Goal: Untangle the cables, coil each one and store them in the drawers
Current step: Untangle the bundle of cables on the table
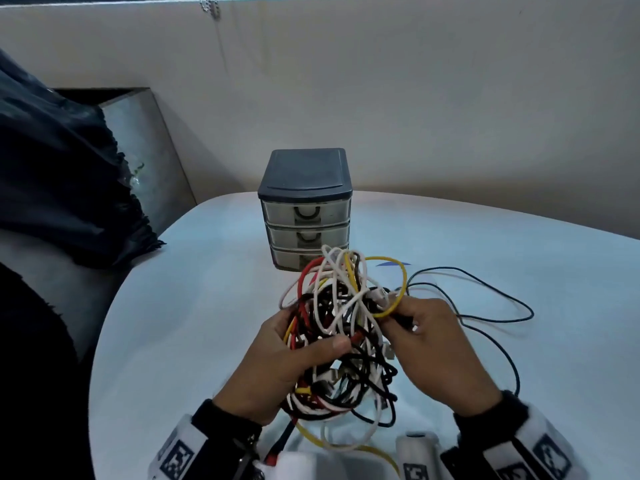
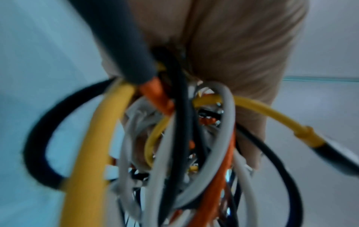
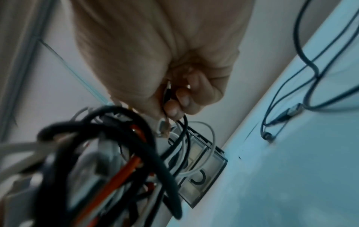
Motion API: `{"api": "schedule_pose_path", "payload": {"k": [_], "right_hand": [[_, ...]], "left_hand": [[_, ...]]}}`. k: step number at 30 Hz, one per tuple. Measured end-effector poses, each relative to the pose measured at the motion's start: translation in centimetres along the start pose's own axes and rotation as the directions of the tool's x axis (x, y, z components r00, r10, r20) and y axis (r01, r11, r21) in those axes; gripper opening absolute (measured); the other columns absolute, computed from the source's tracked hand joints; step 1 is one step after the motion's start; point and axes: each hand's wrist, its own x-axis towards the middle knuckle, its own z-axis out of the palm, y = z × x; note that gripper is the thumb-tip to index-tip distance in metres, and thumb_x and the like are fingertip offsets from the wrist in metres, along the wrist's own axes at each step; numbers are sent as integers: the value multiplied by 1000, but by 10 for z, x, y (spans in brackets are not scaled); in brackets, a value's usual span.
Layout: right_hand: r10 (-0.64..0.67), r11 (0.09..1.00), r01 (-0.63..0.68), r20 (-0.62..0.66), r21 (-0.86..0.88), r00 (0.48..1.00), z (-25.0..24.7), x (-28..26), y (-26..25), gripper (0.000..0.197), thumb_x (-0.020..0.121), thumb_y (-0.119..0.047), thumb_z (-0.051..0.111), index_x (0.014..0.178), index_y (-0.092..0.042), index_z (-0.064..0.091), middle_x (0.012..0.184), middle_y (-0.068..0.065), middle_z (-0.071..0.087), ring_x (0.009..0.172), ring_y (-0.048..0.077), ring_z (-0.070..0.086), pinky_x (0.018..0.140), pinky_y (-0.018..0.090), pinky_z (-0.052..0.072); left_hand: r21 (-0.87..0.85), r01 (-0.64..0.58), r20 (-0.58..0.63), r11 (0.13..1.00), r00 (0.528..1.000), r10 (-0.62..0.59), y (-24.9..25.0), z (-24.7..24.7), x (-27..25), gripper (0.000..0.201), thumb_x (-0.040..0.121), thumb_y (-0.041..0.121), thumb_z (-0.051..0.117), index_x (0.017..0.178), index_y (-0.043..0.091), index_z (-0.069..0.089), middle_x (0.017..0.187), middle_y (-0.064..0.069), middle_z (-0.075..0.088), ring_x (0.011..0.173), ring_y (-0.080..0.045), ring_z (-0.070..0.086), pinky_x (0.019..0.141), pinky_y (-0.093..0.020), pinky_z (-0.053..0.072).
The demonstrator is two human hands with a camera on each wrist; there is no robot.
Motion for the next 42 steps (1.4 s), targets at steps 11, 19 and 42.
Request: {"api": "schedule_pose_path", "payload": {"k": [11,19,42], "right_hand": [[197,923,-149,-104,354,975,19,1,10,25,89,6,61,72,-8,73,62,11,68,57,12,59,55,26,48],[335,786,-178,-165,593,928,20,-7,-10,28,91,-46,56,103,-25,69,95,-1,76,87,16,73,80,40,52],[313,777,-302,78,552,947,24,1,-9,30,97,-18,57,122,-33,54,111,-6,72,89,11,71,68,34,58]], "left_hand": [[433,-302,12,849,944,330,13,15,-14,56,64,4,89,111,25,68,103,10,75,98,-9,71,84,-20,54],[882,-249,-19,400,829,559,12,6,-7,40,72,35,78,107,37,60,98,15,64,83,-8,65,68,-33,55],[-153,151,-28,977,987,-157,7,2,11,54,69,22,79,116,-2,66,111,-27,69,93,-37,70,78,-40,58]]}}
